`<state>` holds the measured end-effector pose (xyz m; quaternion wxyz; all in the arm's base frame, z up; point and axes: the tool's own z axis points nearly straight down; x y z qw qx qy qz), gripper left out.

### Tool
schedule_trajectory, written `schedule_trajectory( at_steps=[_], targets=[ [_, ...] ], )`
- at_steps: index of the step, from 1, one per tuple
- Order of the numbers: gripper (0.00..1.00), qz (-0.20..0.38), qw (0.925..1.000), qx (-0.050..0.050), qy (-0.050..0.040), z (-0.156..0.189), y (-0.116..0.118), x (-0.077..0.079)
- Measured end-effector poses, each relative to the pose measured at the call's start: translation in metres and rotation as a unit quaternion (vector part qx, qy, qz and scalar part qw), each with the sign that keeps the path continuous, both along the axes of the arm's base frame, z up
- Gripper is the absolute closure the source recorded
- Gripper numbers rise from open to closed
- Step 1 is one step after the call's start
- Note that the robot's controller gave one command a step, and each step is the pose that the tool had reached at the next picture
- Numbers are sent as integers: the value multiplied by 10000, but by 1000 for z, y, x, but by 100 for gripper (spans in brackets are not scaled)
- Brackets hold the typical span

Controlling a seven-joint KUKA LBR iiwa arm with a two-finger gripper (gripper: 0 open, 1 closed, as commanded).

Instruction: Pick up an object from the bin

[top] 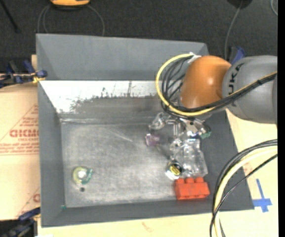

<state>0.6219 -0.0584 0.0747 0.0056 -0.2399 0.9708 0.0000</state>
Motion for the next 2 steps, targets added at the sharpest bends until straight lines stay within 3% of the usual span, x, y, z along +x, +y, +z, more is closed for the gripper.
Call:
schedule_trajectory(
  at_steps=[1, 2],
  targets=[
    [0, 1124, 9936, -31, -64, 1, -7, -46],
    [100, 1118, 9937, -25, -40, 2, -6, -46]
  ],
)
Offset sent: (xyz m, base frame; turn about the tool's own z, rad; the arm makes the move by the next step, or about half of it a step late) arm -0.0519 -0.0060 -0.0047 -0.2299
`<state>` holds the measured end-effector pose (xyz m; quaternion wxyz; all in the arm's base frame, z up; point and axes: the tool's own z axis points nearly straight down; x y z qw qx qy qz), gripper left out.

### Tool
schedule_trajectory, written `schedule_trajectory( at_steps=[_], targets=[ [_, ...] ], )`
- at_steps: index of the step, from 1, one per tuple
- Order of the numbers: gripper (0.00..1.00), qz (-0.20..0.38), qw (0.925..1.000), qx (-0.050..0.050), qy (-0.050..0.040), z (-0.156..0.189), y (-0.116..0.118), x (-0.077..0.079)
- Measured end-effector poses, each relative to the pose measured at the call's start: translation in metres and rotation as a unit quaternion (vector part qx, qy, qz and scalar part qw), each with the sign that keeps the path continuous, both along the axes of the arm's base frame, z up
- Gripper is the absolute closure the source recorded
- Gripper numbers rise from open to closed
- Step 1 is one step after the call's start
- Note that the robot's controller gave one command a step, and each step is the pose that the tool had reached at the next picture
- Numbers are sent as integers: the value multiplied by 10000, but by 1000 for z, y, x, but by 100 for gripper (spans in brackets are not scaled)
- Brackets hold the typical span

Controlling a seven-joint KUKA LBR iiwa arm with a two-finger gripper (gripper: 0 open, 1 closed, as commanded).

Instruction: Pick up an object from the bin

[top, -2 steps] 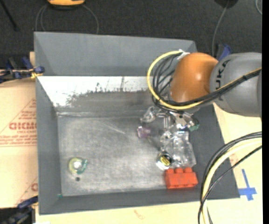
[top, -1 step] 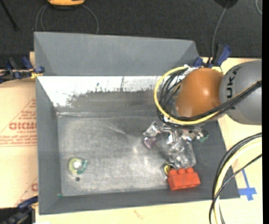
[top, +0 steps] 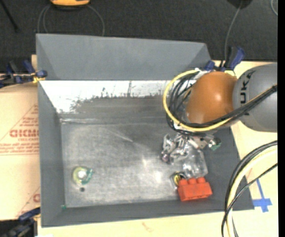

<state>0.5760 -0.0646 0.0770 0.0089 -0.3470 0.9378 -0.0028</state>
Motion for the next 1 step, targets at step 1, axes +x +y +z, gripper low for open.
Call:
schedule_trajectory(
  at_steps=[1],
  targets=[
    [100, 33, 10000, -10, 31, 142, 10, 3]
  ],
)
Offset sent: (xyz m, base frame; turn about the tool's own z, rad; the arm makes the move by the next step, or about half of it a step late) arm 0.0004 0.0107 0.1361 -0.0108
